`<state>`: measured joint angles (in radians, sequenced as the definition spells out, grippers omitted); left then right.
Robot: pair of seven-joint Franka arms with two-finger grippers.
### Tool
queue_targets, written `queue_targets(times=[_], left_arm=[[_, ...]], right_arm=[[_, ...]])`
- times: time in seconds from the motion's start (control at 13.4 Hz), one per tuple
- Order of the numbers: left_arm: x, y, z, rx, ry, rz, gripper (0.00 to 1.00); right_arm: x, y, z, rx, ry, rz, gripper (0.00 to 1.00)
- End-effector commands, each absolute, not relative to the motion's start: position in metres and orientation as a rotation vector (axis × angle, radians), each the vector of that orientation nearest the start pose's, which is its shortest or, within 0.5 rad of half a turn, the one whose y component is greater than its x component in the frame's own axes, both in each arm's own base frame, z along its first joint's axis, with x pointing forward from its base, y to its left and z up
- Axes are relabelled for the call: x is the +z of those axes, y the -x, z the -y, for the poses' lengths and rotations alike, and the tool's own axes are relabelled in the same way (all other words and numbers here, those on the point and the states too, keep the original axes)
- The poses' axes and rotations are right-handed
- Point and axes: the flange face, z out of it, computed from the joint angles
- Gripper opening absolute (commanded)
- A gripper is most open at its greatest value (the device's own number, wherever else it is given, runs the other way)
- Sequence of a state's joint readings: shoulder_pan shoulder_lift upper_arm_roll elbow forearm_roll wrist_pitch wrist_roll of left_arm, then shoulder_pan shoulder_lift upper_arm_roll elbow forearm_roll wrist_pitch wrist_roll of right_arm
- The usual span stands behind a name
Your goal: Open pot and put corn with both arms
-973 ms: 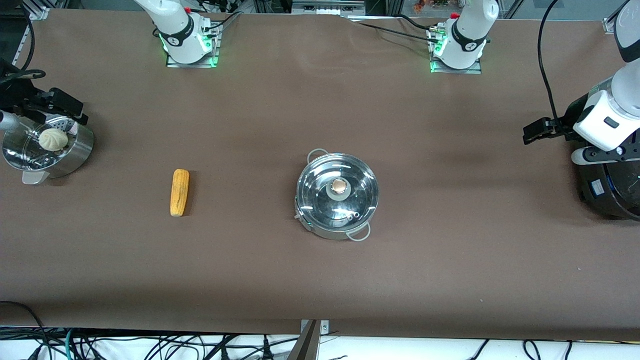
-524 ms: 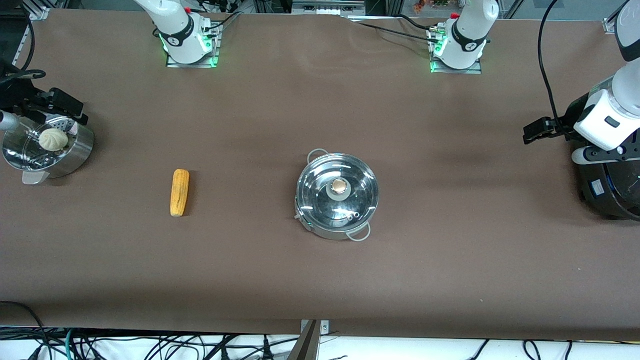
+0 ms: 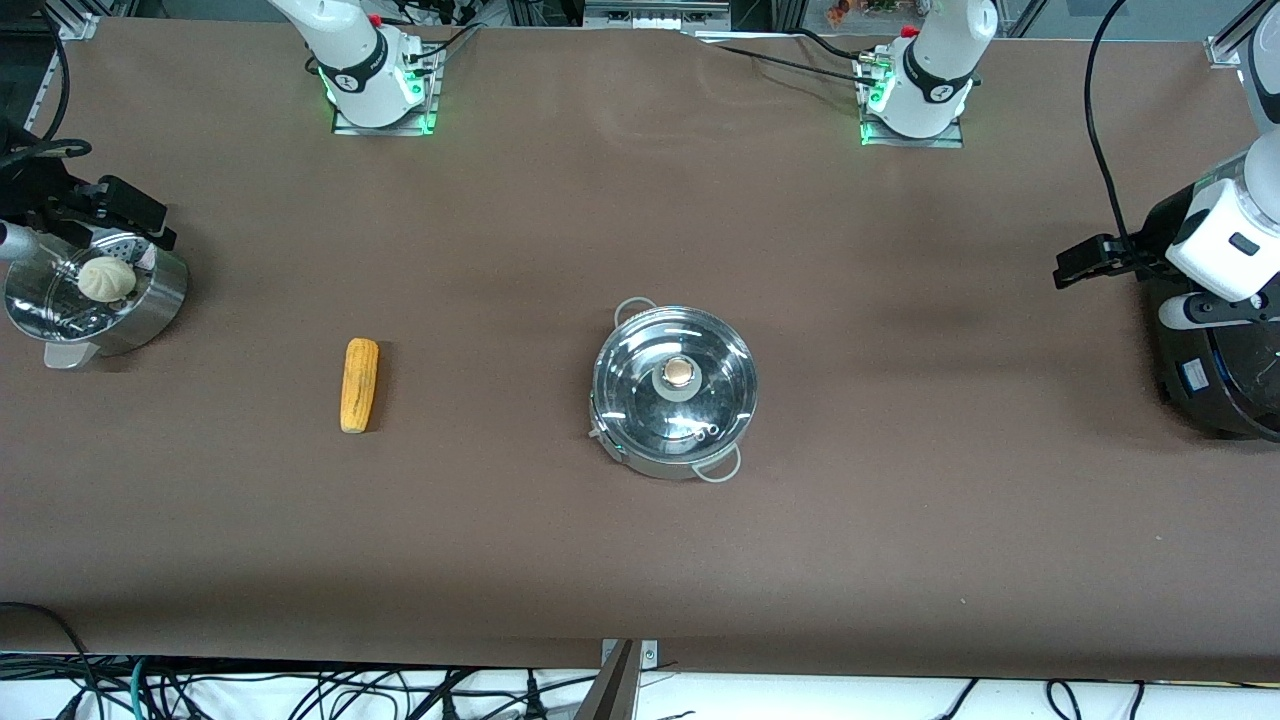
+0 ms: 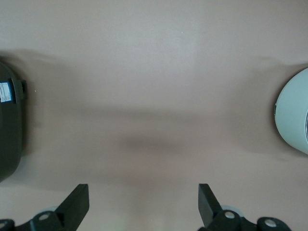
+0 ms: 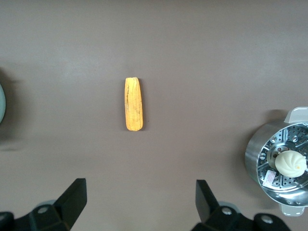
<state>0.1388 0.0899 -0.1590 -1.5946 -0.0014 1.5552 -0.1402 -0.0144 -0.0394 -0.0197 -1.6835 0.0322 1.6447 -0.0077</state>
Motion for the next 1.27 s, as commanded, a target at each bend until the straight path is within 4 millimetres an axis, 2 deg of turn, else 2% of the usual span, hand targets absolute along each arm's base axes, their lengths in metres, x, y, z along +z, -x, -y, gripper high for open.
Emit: queue_targets(times=[0.0,0.07,0.15,0.22,0.3,0.37,0.45,0.52,0.67,0.75,0.9,0.97,1.2], left_arm=[[0.567,-0.568,0.008,0.182,3.147,0.155,1.0],[0.568,-0.568,0.01,0.181,3.157,0.156,1.0],[0.566,-0.571,0.01,0.184,3.161,0.162,1.0],[0.563,-0.575,0.016,0.19,3.161,0.162,1.0],[0.56,-0.583,0.028,0.19,3.166,0.136,1.0],[0.551,-0.591,0.055,0.211,3.172,0.101,1.0],[0.536,-0.601,0.079,0.257,3.212,0.099,1.0],[0.522,-0.609,0.109,0.31,3.255,0.096,1.0],[0.501,-0.617,0.186,0.379,3.26,0.2,1.0],[0.497,-0.623,0.227,0.376,3.25,0.266,1.0],[0.479,-0.635,0.293,0.328,3.27,0.306,1.0],[0.469,-0.637,0.318,0.29,3.286,0.344,1.0],[0.43,-0.608,0.41,0.173,3.219,0.457,1.0]], right_arm=[[0.589,-0.55,0.015,0.073,3.127,-0.03,1.0],[0.551,-0.565,0.012,0.197,3.149,-0.003,1.0],[0.52,-0.57,0.002,0.33,3.146,0.01,1.0],[0.493,-0.576,-0.001,0.405,3.134,0.012,1.0],[0.462,-0.583,-0.011,0.451,3.125,0.031,1.0],[0.432,-0.593,-0.022,0.418,3.131,0.048,1.0],[0.407,-0.598,-0.025,0.365,3.138,0.01,1.0],[0.374,-0.596,-0.034,0.328,3.147,-0.033,1.0],[0.324,-0.591,-0.05,0.216,3.158,-0.087,1.0],[0.305,-0.592,-0.05,0.158,3.157,-0.115,1.0],[0.277,-0.598,-0.054,0.094,3.154,-0.132,1.0],[0.262,-0.598,-0.055,0.089,3.153,-0.134,1.0],[0.217,-0.588,-0.057,-0.009,3.146,-0.132,1.0]])
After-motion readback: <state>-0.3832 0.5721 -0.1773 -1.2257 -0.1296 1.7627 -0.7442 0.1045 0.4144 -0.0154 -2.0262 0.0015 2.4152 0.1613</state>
